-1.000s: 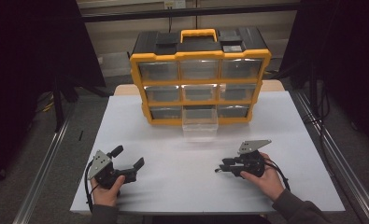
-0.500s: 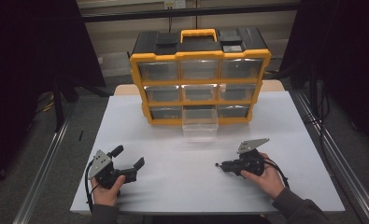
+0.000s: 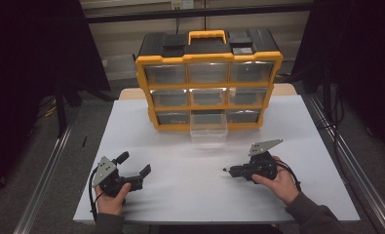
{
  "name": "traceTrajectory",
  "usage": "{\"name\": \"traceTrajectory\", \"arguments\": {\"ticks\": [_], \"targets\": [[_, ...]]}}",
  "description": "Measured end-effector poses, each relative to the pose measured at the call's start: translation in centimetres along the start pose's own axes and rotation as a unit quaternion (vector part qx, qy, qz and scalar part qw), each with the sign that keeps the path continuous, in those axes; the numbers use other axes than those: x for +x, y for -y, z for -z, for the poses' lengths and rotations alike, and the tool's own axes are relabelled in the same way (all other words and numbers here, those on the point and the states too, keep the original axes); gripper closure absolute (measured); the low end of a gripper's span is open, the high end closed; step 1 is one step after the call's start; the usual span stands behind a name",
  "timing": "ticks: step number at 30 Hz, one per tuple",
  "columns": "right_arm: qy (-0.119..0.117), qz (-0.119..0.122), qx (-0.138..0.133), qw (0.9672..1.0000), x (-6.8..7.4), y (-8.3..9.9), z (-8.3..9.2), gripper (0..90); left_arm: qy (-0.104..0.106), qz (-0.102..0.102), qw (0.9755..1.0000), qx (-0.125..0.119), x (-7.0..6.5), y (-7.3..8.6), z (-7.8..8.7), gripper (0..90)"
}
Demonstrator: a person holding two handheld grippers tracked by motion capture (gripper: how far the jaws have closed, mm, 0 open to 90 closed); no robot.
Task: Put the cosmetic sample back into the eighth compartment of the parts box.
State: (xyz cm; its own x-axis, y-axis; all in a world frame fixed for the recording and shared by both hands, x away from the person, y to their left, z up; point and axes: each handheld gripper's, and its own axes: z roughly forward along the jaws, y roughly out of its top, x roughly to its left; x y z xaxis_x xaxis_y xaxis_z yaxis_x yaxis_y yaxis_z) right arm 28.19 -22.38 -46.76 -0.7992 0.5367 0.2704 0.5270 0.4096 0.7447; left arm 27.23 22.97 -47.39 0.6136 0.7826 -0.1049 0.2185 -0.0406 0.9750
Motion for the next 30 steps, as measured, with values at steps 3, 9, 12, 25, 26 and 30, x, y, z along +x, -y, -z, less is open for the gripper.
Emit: {"name": "traceTrajectory", "arguments": {"ticks": [3, 9, 12, 25, 26, 30], "targets": [[-0.002, 0.002, -0.005, 1.0, 0.0, -0.4, 0.3, 81.1, -0.002, -0.008, 1.0, 0.004, 0.2, 0.0, 0.1, 2.0], [-0.014, -0.003, -0.012, 0.9998, -0.2, -0.8, 0.6, 81.1, 0.004, 0.0, 1.0, 0.0, 0.1, 0.0, 0.0, 2.0], [-0.017, 0.0, -0.003, 0.9999, -0.2, -1.0, 0.5, 81.1, 0.004, 0.0, 1.0, 0.0, 0.1, 0.0, -0.1, 2.0], [-0.024, 0.011, -0.005, 0.9996, 0.1, -2.5, 1.3, 81.1, 0.0, -0.002, 1.0, 0.001, 0.1, 0.0, 0.0, 2.0], [-0.025, 0.014, -0.005, 0.9996, 0.1, -2.6, 1.4, 81.1, 0.0, -0.001, 1.0, 0.001, 0.1, 0.0, 0.0, 2.0], [-0.028, 0.014, -0.004, 0.9995, 0.2, -3.1, 1.5, 81.1, -0.002, 0.003, 1.0, -0.002, 0.1, 0.0, 0.0, 2.0]]}}
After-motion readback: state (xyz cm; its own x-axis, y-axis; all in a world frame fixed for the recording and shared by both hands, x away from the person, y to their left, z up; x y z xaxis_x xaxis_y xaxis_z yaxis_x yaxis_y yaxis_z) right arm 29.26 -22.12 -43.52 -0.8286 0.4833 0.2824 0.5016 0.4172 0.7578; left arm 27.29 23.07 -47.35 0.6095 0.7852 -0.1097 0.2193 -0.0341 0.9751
